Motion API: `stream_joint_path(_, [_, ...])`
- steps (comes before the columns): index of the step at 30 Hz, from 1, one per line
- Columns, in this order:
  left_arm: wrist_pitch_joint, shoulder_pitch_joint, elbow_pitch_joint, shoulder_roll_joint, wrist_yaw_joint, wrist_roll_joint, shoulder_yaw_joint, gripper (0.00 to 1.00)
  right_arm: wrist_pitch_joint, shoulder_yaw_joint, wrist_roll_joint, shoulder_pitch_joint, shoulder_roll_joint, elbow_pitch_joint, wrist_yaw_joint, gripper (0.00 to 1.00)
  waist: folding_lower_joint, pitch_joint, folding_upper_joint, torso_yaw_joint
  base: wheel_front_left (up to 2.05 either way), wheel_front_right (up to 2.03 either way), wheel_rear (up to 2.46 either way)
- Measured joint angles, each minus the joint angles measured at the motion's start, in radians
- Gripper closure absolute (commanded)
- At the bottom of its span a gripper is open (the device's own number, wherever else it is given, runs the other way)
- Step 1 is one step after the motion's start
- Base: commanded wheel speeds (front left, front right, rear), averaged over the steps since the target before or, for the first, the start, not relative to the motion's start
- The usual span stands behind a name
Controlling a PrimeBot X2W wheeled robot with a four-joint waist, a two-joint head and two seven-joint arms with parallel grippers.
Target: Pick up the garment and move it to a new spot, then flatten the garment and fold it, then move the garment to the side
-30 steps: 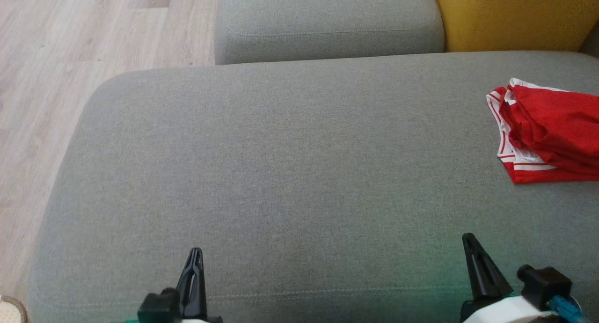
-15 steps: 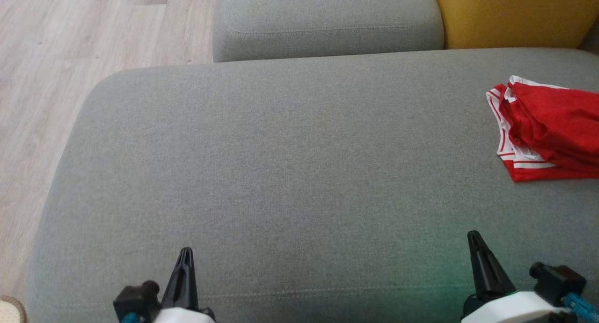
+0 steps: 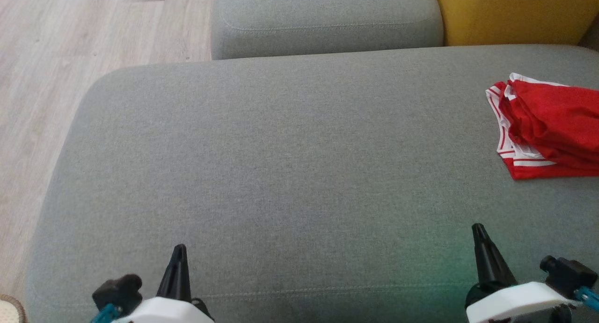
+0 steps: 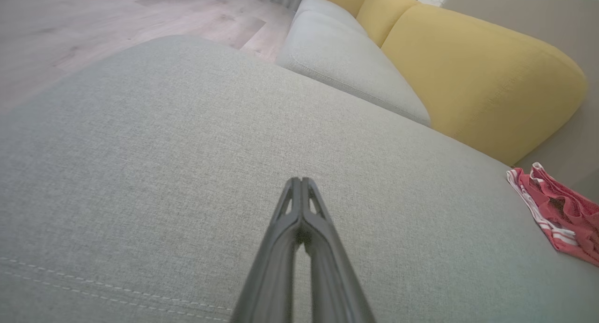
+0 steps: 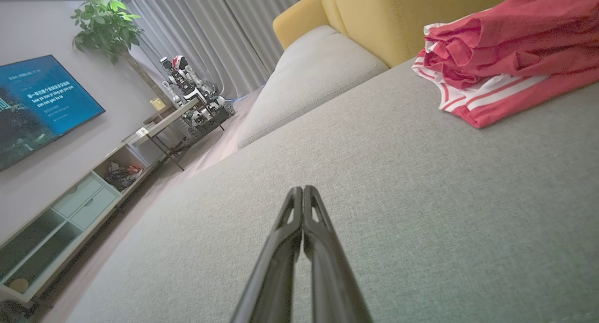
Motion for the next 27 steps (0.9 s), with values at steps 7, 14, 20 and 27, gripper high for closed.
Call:
stream_joint_path(7, [0.018,-0.027,0.010,0.002,-0.018,-0.092,0.015,1.00,0.018,-0.001,0.087,-0.016,-0.001,0.005,0.000,1.00,0.0000,0.004,0.0000,-0.002,0.00,0.00,0.00])
stream_joint_path(14, [0.034,-0.038,0.015,0.003,-0.040,-0.169,0.034,1.00,0.039,-0.003,0.159,-0.017,-0.002,0.012,0.000,1.00,0.0000,0.008,0.0000,-0.003,0.00,0.00,0.00])
stream_joint_path(20, [0.047,-0.043,0.031,0.003,-0.057,-0.246,0.049,1.00,0.052,-0.006,0.230,-0.043,-0.007,0.016,0.000,1.00,0.0000,0.011,0.0000,-0.004,0.00,0.00,0.00])
stream_joint_path(27, [0.067,-0.068,0.040,0.004,-0.075,-0.336,0.068,1.00,0.071,-0.009,0.315,-0.052,-0.010,0.022,0.000,1.00,0.0000,0.015,0.0000,-0.006,0.00,0.00,0.00])
